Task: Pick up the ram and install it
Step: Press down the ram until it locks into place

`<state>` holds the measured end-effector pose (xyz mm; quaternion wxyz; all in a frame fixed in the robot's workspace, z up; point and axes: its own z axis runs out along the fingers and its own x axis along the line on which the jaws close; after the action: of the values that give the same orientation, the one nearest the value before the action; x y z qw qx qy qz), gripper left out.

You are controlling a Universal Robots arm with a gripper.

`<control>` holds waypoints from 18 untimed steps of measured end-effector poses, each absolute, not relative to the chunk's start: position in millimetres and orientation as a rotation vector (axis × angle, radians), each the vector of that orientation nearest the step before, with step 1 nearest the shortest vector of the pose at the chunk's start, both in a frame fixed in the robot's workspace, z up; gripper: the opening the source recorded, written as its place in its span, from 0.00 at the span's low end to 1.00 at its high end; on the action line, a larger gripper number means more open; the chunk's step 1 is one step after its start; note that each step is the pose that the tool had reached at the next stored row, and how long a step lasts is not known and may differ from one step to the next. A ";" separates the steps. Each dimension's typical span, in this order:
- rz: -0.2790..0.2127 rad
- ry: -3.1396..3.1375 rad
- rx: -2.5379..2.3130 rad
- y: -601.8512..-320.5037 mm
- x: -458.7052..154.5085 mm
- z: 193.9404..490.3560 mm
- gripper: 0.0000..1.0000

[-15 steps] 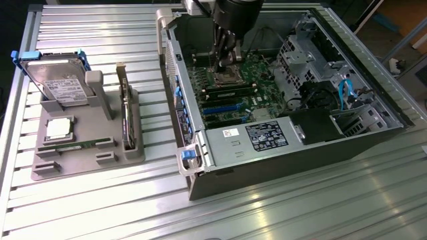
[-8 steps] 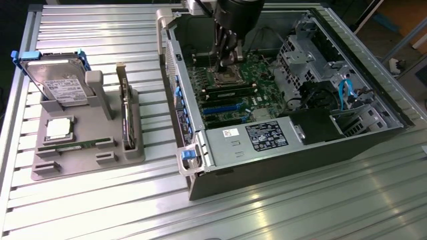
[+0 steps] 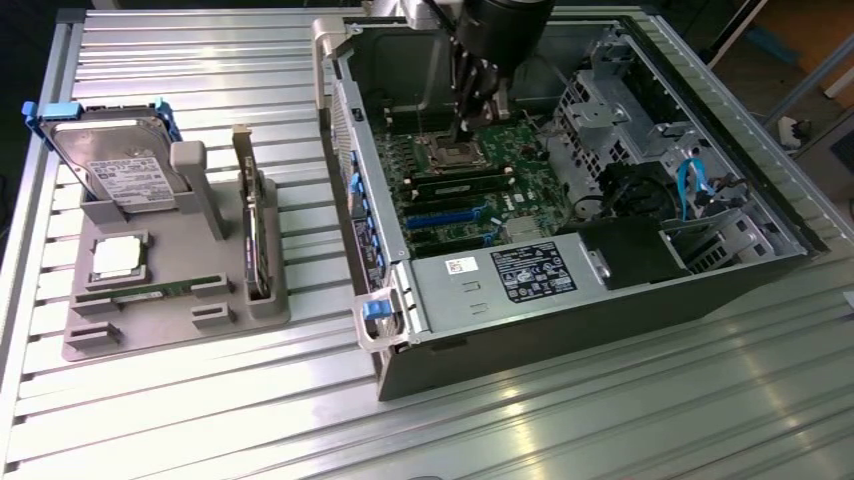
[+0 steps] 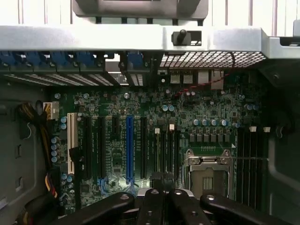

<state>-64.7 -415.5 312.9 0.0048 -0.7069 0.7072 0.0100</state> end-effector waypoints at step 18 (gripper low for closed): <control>0.031 2.215 -2.214 -415.5 -34.7 322.0 0.11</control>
<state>-34.7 -415.5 322.0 0.0048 -0.7069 0.7072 0.0099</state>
